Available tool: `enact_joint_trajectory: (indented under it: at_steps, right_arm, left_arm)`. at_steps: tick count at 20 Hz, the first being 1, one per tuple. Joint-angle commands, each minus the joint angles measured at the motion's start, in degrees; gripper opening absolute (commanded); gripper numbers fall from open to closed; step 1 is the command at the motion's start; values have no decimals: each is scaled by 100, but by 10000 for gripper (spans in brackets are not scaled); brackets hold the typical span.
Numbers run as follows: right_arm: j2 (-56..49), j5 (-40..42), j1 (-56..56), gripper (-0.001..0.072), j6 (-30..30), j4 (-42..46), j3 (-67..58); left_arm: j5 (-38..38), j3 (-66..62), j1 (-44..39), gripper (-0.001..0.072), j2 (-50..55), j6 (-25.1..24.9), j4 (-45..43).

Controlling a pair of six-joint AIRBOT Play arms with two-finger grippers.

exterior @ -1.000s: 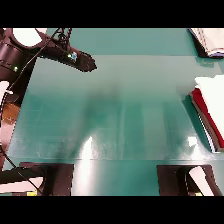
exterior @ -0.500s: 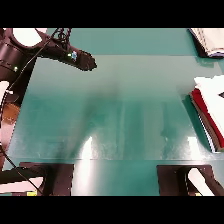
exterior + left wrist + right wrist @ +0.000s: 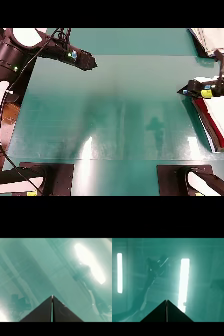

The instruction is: Fold the shirts.

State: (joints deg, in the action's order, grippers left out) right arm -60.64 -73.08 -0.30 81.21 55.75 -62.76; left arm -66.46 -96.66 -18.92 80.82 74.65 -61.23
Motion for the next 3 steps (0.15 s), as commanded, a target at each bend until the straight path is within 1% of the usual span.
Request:
enact_joint_trajectory:
  at_steps: [1,3]
  right_arm:
    - [-94,61,190,12,-35,-22,2]
    - [-94,50,190,12,-35,-24,2]
  left_arm:
    - [2,0,-2,26,0,0,-2]
    - [4,0,-2,26,0,0,-2]
